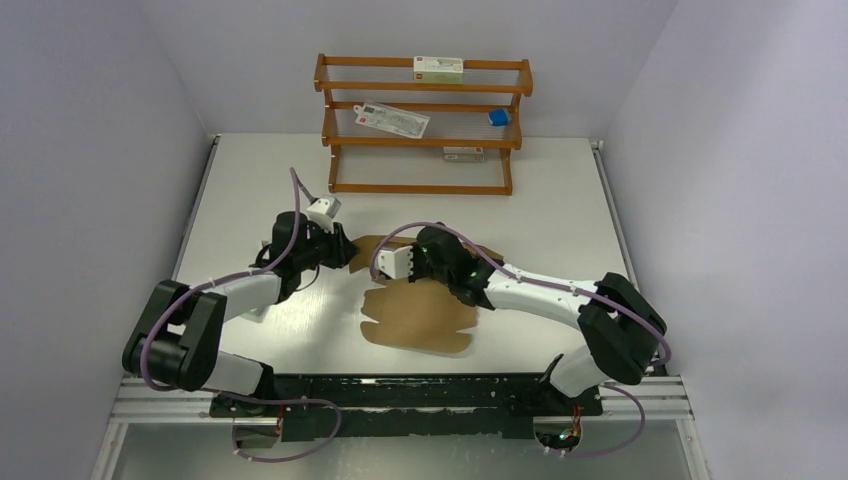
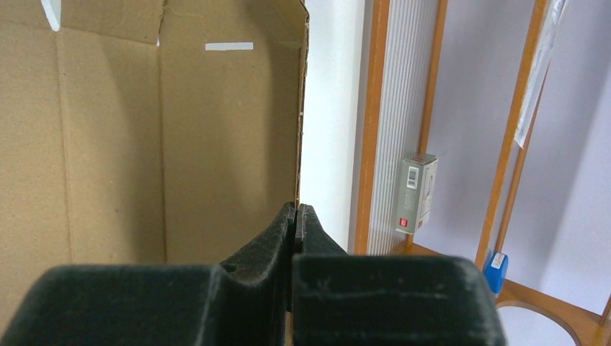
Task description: Fold the paper box
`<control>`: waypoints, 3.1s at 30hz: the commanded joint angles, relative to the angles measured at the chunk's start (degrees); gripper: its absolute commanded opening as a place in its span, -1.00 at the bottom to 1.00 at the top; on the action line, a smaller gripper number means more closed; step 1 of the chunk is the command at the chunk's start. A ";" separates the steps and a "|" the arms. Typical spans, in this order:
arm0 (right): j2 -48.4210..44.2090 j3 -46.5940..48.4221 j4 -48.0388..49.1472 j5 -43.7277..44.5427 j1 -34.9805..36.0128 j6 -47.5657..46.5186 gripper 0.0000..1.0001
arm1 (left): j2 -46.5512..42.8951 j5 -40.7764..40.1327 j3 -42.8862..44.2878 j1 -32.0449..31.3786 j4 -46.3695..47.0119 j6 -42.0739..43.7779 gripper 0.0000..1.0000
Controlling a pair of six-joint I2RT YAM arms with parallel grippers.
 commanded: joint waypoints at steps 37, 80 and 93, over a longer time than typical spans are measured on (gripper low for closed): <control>-4.51 -18.40 29.30 14.55 8.40 -5.38 -1.00 | -13.13 -26.40 -11.72 -26.42 7.95 -8.97 -0.74; 16.10 -22.37 66.46 26.19 15.91 -19.00 -0.91 | -4.82 -33.29 -16.14 -31.29 23.89 -11.55 -0.47; 14.57 -24.19 64.68 24.44 15.91 -18.23 -0.97 | -20.77 -36.46 -16.55 -31.21 11.29 -7.70 0.20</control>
